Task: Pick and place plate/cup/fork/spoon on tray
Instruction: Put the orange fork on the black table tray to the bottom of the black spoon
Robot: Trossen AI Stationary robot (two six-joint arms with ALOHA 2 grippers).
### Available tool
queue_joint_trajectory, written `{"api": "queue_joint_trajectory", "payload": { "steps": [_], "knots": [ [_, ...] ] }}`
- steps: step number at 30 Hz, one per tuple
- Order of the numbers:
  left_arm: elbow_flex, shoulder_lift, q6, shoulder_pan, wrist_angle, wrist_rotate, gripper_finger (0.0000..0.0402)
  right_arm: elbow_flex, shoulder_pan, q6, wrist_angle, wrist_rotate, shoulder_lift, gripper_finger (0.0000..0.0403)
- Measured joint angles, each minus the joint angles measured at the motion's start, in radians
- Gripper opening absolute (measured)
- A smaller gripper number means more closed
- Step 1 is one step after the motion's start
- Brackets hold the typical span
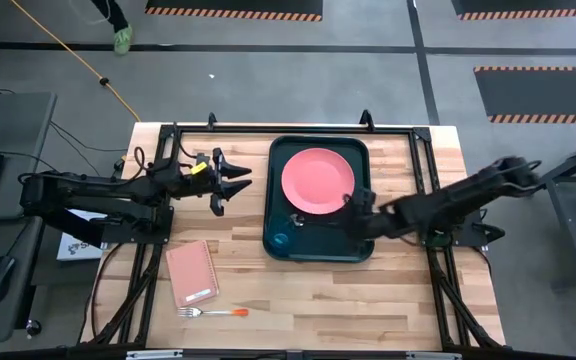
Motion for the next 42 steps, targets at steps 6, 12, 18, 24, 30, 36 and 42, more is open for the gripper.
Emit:
{"api": "queue_joint_trajectory", "payload": {
  "steps": [6, 12, 18, 24, 30, 36, 42],
  "knots": [
    [0.03, 0.0, 0.0, 0.0, 0.008, 0.0, 0.0149, -0.311, 0.061, -0.093, 0.615, 0.147, -0.175, 0.0119],
    [0.031, 0.009, 0.0, 0.0, 0.006, 0.052, 0.0149, -0.484, 0.017, -0.455, 1.352, 0.193, -0.205, 0.0119],
    [0.043, 0.018, -0.173, -0.032, -0.037, 0.338, 0.0149, -0.471, -0.047, -0.566, 1.492, 0.154, -0.205, 0.0119],
    [0.171, 0.027, -0.125, -0.277, -0.439, 0.277, 0.0149, -0.469, -0.075, -0.548, 1.445, 0.132, -0.205, 0.0119],
    [0.346, 0.142, -0.106, -0.616, -0.871, -0.091, 0.0149, -0.469, -0.075, -0.531, 1.427, 0.129, -0.205, 0.0119],
    [0.45, 0.33, -0.242, -0.877, -1.056, -0.263, 0.0149, -0.469, -0.075, -0.531, 1.419, 0.109, -0.205, 0.0119],
    [0.497, 0.516, -0.423, -0.997, -1.086, -0.308, 0.0149, -0.469, -0.075, -0.523, 1.369, 0.109, -0.204, 0.0119]
  ]
}}
